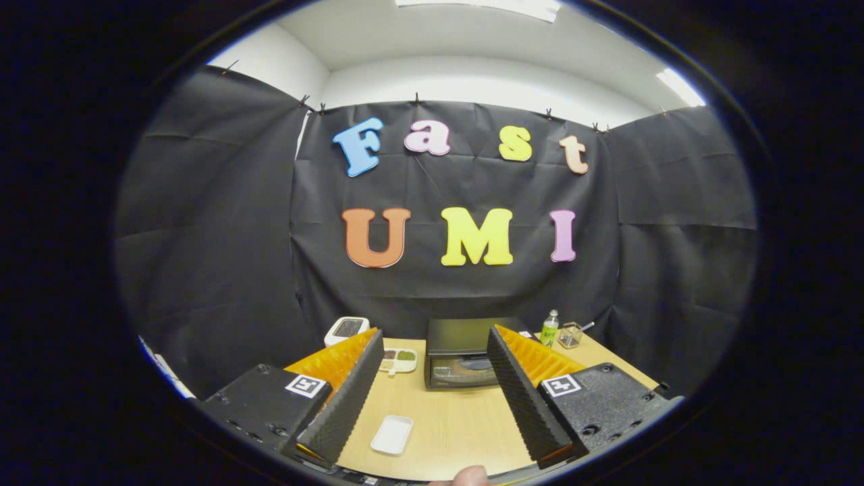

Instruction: Open the toaster oven, put the food inside, and close the toaster oven door.

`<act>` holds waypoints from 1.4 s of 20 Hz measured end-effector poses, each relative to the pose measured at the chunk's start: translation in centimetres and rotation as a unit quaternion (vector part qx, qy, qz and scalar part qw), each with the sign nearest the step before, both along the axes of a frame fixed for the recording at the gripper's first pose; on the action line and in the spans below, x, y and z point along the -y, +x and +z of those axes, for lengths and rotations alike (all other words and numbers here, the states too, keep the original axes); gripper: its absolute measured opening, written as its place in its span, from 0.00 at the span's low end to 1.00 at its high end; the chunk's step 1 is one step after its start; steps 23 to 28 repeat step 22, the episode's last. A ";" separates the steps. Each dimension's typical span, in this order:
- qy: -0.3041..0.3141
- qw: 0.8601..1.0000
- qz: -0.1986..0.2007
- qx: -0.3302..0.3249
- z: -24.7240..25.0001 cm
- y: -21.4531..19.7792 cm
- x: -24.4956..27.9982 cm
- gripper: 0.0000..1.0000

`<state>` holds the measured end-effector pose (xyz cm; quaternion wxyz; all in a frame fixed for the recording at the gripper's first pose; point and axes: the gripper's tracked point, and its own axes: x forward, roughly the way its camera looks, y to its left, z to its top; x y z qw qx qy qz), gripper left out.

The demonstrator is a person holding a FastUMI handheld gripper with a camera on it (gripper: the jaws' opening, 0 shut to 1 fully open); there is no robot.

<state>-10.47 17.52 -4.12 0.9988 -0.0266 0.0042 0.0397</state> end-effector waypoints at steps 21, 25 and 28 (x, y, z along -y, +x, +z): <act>-0.008 1.000 0.013 0.012 1.5 -0.4 -0.7 1.00; -0.011 1.000 0.013 0.012 1.7 -0.5 -0.7 1.00; -0.011 1.000 0.013 0.012 1.7 -0.5 -0.7 1.00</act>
